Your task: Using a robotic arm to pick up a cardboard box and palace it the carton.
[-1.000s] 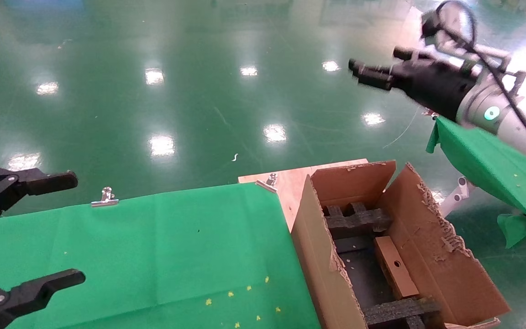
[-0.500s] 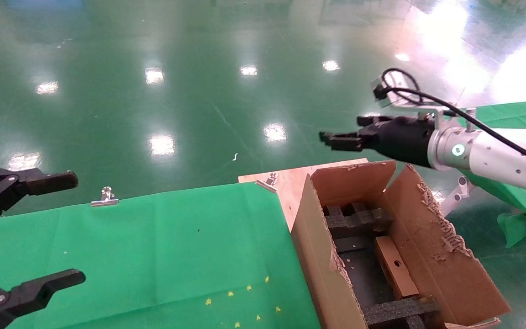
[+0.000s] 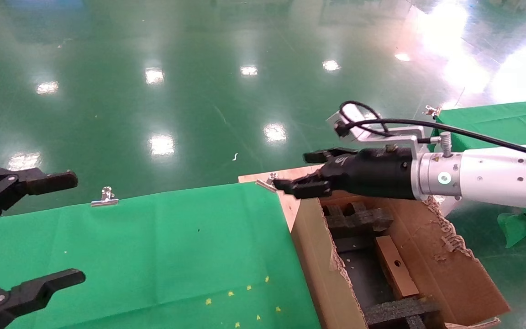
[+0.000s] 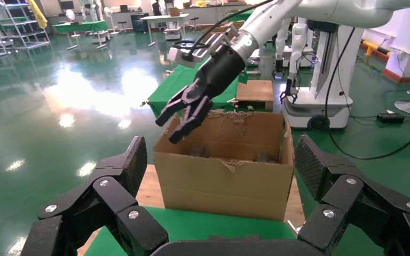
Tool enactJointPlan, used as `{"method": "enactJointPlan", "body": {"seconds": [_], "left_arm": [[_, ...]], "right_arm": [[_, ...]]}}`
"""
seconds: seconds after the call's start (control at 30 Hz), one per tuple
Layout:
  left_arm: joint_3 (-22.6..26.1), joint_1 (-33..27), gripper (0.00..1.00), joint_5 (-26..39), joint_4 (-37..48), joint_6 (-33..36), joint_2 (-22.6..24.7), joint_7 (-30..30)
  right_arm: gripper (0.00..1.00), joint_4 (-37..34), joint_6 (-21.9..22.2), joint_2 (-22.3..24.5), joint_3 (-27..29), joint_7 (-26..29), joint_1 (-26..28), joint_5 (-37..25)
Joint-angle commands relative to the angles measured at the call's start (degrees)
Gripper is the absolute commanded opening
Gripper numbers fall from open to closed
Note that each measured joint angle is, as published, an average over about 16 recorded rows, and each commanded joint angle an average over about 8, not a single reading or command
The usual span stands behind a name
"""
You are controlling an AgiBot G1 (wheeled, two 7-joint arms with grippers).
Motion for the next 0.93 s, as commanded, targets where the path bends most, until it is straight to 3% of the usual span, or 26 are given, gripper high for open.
{"method": "enactJointPlan", "body": {"seconds": [0.03, 0.67, 0.93], "left_arm": [[0.0, 0.0, 1.00, 0.0, 0.0, 0.0, 0.0, 0.0], [0.0, 0.0, 1.00, 0.0, 0.0, 0.0, 0.0, 0.0], [0.0, 0.0, 1.00, 0.0, 0.0, 0.0, 0.0, 0.0]], "right_arm": [[1.00, -0.2, -2.7, -0.5, 2.4, -3.3, -1.3, 2.5], [1.00, -1.9, -27.7, -5.2, 25.2, -33.7, -13.6, 25.5], [1.00, -2.3, -33.5, -6.3, 30.5, -40.1, -16.4, 30.8]]}}
